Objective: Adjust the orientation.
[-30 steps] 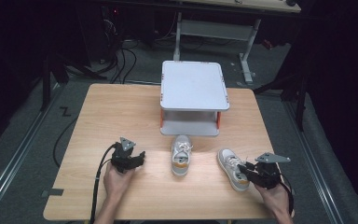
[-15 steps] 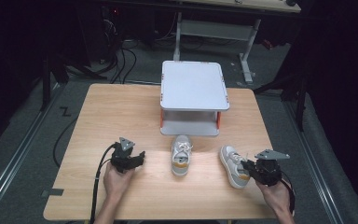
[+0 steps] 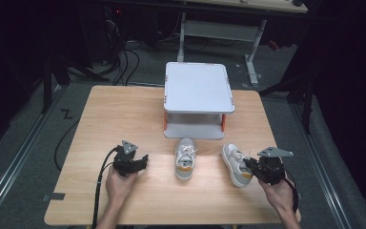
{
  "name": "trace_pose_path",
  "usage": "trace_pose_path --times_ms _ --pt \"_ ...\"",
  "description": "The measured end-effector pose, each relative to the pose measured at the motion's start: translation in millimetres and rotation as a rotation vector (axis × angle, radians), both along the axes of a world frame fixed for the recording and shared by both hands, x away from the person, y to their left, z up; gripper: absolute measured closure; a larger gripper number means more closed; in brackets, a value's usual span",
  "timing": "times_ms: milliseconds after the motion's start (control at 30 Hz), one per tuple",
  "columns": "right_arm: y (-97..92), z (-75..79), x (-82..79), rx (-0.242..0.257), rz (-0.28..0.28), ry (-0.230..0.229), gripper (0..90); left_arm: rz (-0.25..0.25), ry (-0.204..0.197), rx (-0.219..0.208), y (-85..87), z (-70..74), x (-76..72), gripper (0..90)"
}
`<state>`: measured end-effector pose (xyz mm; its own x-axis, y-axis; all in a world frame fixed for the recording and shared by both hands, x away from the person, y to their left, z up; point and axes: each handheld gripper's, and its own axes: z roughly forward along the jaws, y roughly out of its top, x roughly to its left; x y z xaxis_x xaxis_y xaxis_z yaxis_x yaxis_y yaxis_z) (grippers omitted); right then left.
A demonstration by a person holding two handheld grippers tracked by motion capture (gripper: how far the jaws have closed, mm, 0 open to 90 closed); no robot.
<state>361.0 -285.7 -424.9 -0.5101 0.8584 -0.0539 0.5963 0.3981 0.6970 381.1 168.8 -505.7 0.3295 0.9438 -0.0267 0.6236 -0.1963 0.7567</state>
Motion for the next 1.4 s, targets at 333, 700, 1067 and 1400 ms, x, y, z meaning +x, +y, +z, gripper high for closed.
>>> trace_pose_path --times_ms 333,700,1067,1400 --pt "17.9 8.9 12.6 -0.012 0.016 -0.002 81.0 0.001 0.000 -0.008 0.5 -0.1 -0.2 36.4" --pt "53.6 4.9 32.1 -0.028 0.031 0.038 81.0 0.002 0.001 -0.004 0.4 0.0 -0.3 36.5" --pt "100.2 -3.5 43.2 -0.110 0.022 0.048 80.9 0.003 0.001 -0.007 0.4 0.0 -0.5 36.5" --pt "118.8 -13.0 36.2 -0.138 0.045 0.059 77.0 0.009 -0.002 -0.002 -0.2 0.0 -1.5 37.0"
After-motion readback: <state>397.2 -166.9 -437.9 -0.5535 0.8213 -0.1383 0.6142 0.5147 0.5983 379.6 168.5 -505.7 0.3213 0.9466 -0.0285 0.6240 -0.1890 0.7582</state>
